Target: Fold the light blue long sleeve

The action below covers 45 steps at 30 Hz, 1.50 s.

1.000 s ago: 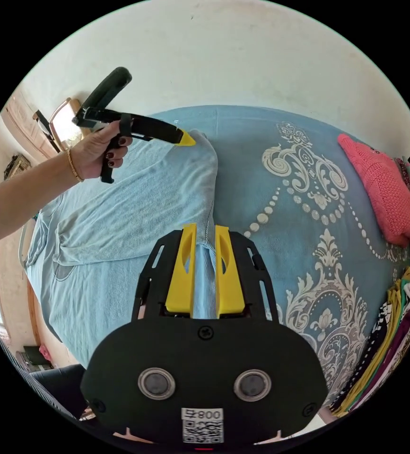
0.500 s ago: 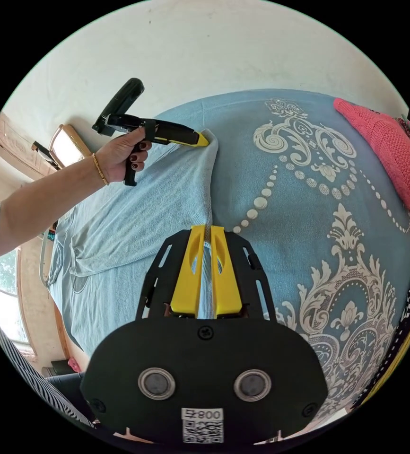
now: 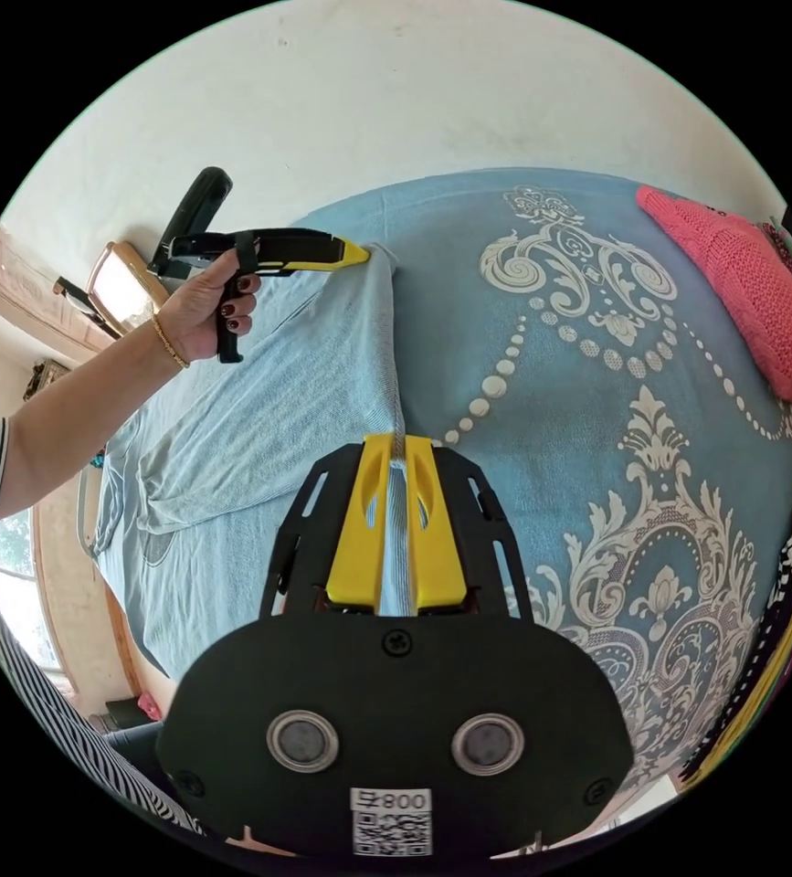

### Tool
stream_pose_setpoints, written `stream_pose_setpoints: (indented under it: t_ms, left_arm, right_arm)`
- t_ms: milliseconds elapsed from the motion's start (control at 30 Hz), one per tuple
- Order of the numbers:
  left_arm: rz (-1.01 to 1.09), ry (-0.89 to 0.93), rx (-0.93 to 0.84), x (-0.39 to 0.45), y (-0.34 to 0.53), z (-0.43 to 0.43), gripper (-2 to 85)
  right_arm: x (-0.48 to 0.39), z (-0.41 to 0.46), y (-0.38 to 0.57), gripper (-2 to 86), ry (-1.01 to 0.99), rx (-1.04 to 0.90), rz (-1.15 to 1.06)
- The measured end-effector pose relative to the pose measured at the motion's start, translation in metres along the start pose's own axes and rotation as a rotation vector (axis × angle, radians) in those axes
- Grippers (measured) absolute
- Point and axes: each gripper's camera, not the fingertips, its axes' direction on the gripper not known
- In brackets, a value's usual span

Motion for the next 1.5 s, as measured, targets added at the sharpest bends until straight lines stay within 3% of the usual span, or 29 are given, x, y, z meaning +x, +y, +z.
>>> stream_pose_setpoints:
  t_ms: [100, 333, 400, 567, 767, 967, 1167, 1267, 1500]
  left_arm:
    - [-0.02, 0.102, 0.051, -0.002, -0.001, -0.001, 5.1]
    - [0.016, 0.032, 0.183, 0.021, 0.008, -0.023, 2.5]
    - [0.057, 0.069, 0.162, 0.031, 0.006, -0.016, 1.7]
    - [0.063, -0.089, 0.015, 0.04, -0.003, 0.024, 0.5]
    - [0.072, -0.092, 0.047, 0.051, 0.009, 0.024, 0.2]
    - [0.053, -0.07, 0.193, 0.074, 0.075, -0.022, 0.2]
    - [-0.075, -0.04, 0.06, 0.094, 0.171, -0.013, 0.2]
    - [-0.108, -0.127, -0.02, 0.099, 0.199, 0.005, 0.2]
    - [-0.11, -0.142, 0.12, 0.121, 0.244, -0.024, 0.2]
  right_arm:
    - [0.006, -0.004, -0.002, 2.4, -0.011, 0.005, 0.004]
    - [0.017, -0.018, -0.008, 1.6, -0.032, 0.017, 0.041]
    - [0.019, -0.024, -0.01, 1.1, -0.04, 0.033, 0.056]
    - [0.013, -0.046, -0.017, 0.2, 0.053, 0.091, 0.046]
    - [-0.009, -0.027, -0.039, 0.1, 0.014, 0.007, -0.087]
    - [-0.022, -0.019, -0.056, 0.1, 0.064, -0.053, -0.102]
    - [-0.047, -0.032, -0.096, 0.1, 0.11, 0.017, -0.187]
    - [-0.05, 0.002, -0.125, 0.1, 0.164, -0.104, -0.226]
    - [-0.084, -0.004, -0.158, 0.1, 0.169, -0.086, -0.308]
